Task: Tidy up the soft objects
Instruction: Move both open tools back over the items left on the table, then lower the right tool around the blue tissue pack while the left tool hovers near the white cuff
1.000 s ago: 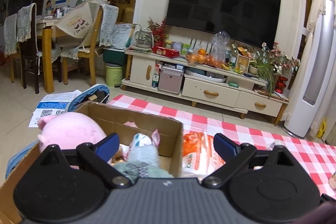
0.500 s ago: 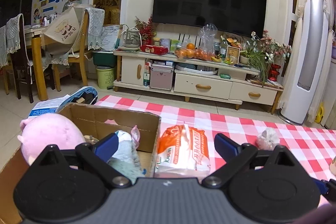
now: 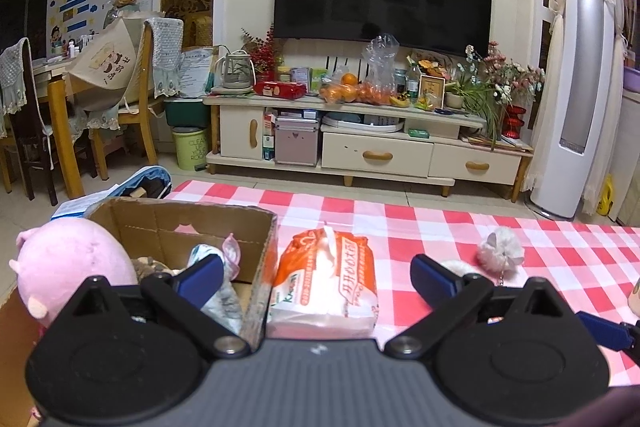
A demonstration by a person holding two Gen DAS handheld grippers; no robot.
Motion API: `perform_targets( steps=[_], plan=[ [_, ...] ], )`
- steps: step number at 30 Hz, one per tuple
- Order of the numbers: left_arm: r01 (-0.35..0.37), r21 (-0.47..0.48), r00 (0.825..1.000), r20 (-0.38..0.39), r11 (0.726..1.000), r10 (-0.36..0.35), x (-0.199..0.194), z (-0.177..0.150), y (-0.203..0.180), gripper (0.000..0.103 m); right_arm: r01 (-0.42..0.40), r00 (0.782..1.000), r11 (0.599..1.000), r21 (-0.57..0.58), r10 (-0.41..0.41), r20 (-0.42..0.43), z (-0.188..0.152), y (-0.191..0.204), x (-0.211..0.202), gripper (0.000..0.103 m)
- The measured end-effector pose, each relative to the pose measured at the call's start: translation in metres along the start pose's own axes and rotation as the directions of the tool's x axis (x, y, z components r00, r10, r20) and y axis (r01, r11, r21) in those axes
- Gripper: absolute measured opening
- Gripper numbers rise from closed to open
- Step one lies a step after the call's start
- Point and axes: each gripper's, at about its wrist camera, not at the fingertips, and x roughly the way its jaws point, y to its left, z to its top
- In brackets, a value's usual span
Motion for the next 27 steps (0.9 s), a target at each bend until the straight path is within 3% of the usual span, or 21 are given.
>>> perform_targets(
  steps=[14,27],
  plan=[
    [0.029,0.036,1.0,-0.013,0.999,-0.028,0.005,-0.001,-0.02,0.1,0.109,0.982,0.979,-0.172,-0.133,-0.131,-0.017,-0.036,0.05,0.103],
    [0.061,0.083,0.998,-0.039,0.995,-0.058,0.014,-0.004,-0.036,0.1,0.038,0.963,0.971,-0.236,-0.099,-0.253,-0.03,-0.066,0.102,0.103]
  ],
)
